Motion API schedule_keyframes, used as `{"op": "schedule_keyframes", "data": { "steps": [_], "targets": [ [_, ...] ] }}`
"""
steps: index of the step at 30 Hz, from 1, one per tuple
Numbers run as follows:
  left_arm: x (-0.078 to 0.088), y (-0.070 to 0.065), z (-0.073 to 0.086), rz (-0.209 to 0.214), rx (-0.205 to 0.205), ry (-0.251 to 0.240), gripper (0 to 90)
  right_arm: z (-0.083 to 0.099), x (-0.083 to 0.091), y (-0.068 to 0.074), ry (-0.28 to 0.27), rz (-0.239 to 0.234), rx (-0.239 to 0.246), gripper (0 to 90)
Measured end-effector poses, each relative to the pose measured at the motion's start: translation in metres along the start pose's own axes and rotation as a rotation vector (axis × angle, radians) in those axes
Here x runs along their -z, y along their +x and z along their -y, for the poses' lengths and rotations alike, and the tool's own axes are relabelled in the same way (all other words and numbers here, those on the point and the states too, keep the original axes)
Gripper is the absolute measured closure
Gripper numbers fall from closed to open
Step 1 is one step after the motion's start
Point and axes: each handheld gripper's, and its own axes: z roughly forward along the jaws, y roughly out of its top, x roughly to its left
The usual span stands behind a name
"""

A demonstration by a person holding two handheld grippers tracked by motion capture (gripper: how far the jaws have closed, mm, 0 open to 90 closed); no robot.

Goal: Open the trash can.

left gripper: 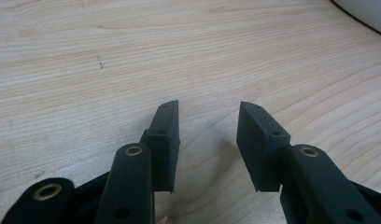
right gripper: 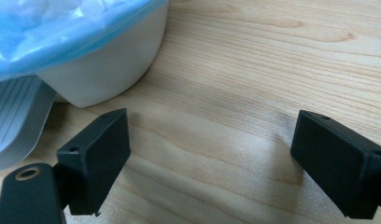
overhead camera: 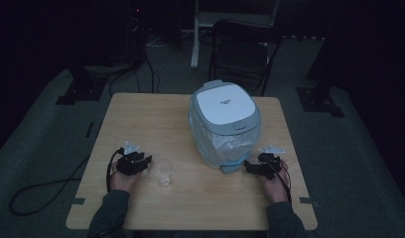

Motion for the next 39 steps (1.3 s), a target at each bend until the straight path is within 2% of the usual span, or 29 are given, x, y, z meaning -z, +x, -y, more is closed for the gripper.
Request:
{"op": "schedule_keyframes", "data": {
  "steps": [4,9,11,13,16,19,21,23,24,25,27,32,39],
  "targets": [
    [0.0,-0.002,0.0,-0.008,-0.014,0.003,58.9,0.002,0.002,0.001,0.0,-0.006,0.005,11.2],
    [0.0,-0.002,0.0,-0.007,-0.01,0.003,58.3,0.006,0.006,0.002,-0.007,-0.012,0.013,13.7],
    [0.0,-0.003,0.0,-0.009,-0.013,0.005,58.0,0.007,0.007,0.002,-0.011,-0.012,0.013,17.7],
    [0.0,-0.003,0.0,-0.008,-0.013,0.005,58.0,0.007,0.012,0.002,-0.009,-0.004,0.006,34.4],
    [0.0,-0.003,0.0,-0.006,-0.012,0.005,57.9,0.008,0.016,-0.001,-0.015,-0.005,0.003,53.5],
    [0.0,-0.003,0.0,-0.003,-0.012,0.005,57.8,0.008,0.021,-0.002,-0.013,-0.008,0.004,65.1],
    [0.0,-0.003,0.0,-0.003,-0.014,0.006,57.8,0.008,0.023,-0.001,-0.023,-0.015,0.005,67.8],
    [0.0,-0.003,0.0,-0.002,-0.014,0.006,57.8,0.004,0.033,0.004,-0.065,-0.044,0.013,77.9],
    [0.0,-0.003,0.0,-0.002,-0.014,0.006,57.8,0.004,0.033,0.004,-0.065,-0.044,0.013,77.9],
    [0.0,-0.003,0.0,0.0,-0.013,0.006,57.8,0.002,0.038,0.008,-0.087,-0.076,0.017,83.8],
    [0.0,-0.004,0.0,0.001,-0.014,0.006,57.8,0.001,0.041,0.012,-0.099,-0.103,0.026,88.0],
    [0.0,-0.003,0.0,0.005,-0.011,0.005,57.8,-0.003,0.044,0.026,-0.11,-0.158,0.059,90.0],
    [0.0,-0.003,0.0,0.012,-0.003,0.001,57.8,-0.008,0.038,0.044,-0.11,-0.198,0.104,89.9]
  ]
}}
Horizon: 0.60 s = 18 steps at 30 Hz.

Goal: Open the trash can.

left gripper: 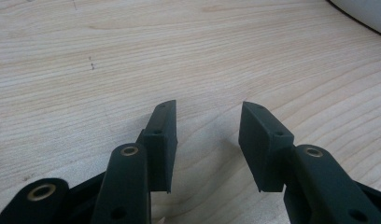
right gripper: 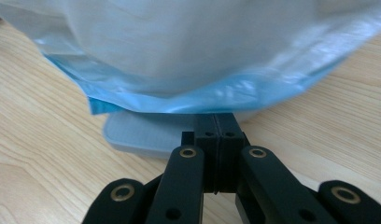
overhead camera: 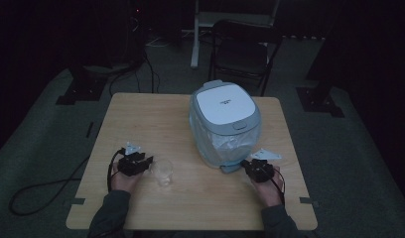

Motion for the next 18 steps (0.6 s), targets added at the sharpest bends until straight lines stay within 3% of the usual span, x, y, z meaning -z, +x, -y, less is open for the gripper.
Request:
{"op": "schedule_keyframes", "data": {
  "steps": [13,18],
  "targets": [
    [0.0,0.0,0.0,0.008,0.0,0.0,57.9,-0.004,-0.015,0.016,0.013,-0.041,0.028,88.9],
    [0.0,-0.001,0.0,0.013,0.0,0.001,57.9,-0.003,-0.014,0.025,0.019,-0.052,0.065,88.9]
  ]
}}
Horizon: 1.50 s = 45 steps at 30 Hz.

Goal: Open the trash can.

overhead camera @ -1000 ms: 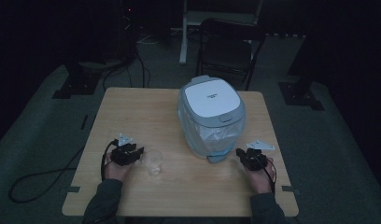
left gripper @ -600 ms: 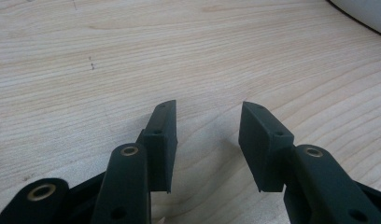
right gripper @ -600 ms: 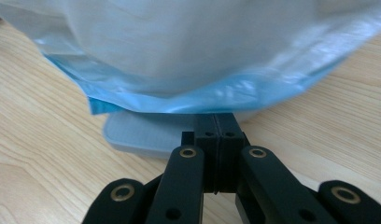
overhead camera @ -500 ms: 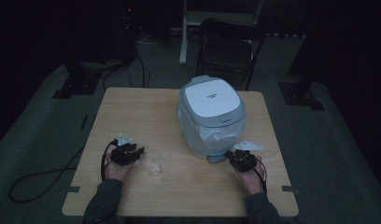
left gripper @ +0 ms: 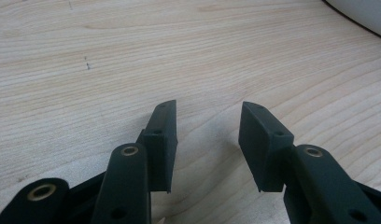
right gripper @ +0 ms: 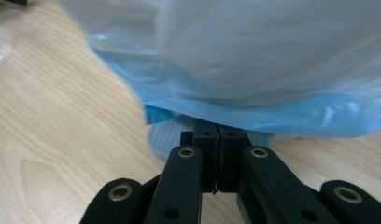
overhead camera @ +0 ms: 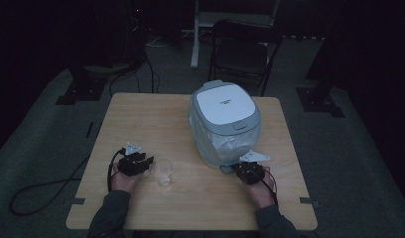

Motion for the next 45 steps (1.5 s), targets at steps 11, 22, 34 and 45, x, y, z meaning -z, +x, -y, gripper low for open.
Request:
{"op": "schedule_keyframes", "data": {
  "steps": [11,22,34,45],
  "targets": [
    [0.0,-0.001,0.0,0.002,-0.001,0.002,57.9,0.006,0.0,0.003,0.01,0.013,0.025,90.0],
    [0.0,-0.001,0.0,0.007,0.0,0.0,57.9,0.01,-0.006,0.004,0.021,0.022,0.026,90.0],
    [0.0,-0.003,0.0,0.007,-0.01,0.002,58.0,0.012,-0.01,0.002,0.032,0.018,0.01,90.0],
    [0.0,-0.003,0.0,0.021,-0.002,0.003,58.3,0.012,-0.011,0.002,0.03,0.017,0.012,90.0]
  ]
}}
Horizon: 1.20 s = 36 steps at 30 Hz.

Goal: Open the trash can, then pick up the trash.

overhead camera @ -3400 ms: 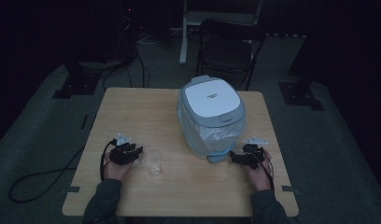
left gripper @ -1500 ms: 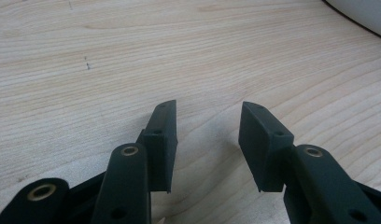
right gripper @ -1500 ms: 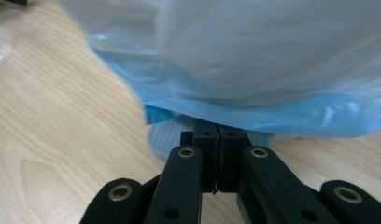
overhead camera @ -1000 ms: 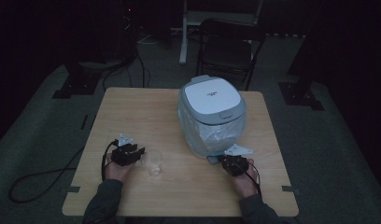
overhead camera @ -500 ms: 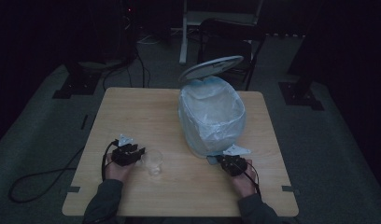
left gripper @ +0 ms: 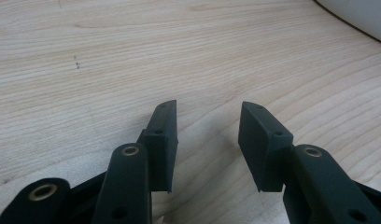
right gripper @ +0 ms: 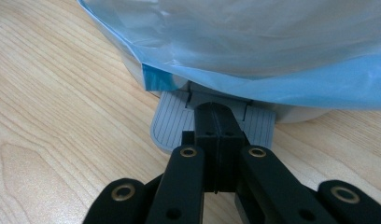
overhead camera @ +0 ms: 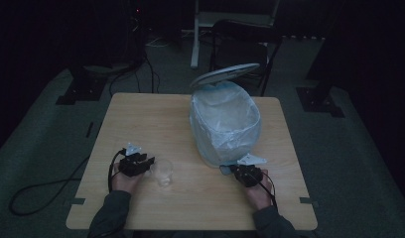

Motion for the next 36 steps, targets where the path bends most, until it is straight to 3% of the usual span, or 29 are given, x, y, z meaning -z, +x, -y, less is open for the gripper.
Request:
{"op": "schedule_keyframes", "data": {
  "steps": [6,13,23,28,30,33,36],
  "targets": [
    [0.008,-0.004,0.0,0.008,-0.004,0.021,57.9,0.0,0.0,0.0,0.0,0.001,0.003,90.0],
    [0.034,-0.009,-0.006,0.035,0.02,-0.025,56.6,0.0,0.0,0.0,0.0,0.002,0.006,90.0],
    [0.072,-0.02,-0.008,0.044,0.021,-0.068,51.4,0.0,0.0,0.001,-0.001,0.003,0.008,90.0],
    [0.09,-0.026,-0.015,0.084,0.027,-0.099,51.9,0.0,0.0,0.001,0.0,0.007,0.012,90.0],
    [0.094,-0.03,-0.018,0.099,0.023,-0.108,52.2,0.0,0.0,0.001,0.0,0.008,0.013,90.0],
    [0.098,-0.045,-0.023,0.095,-0.017,-0.099,52.7,0.0,0.0,0.001,-0.001,0.009,0.016,90.0],
    [0.094,-0.052,-0.023,0.098,-0.038,-0.064,53.5,0.0,0.0,0.001,-0.001,0.009,0.017,90.0]
  ]
}}
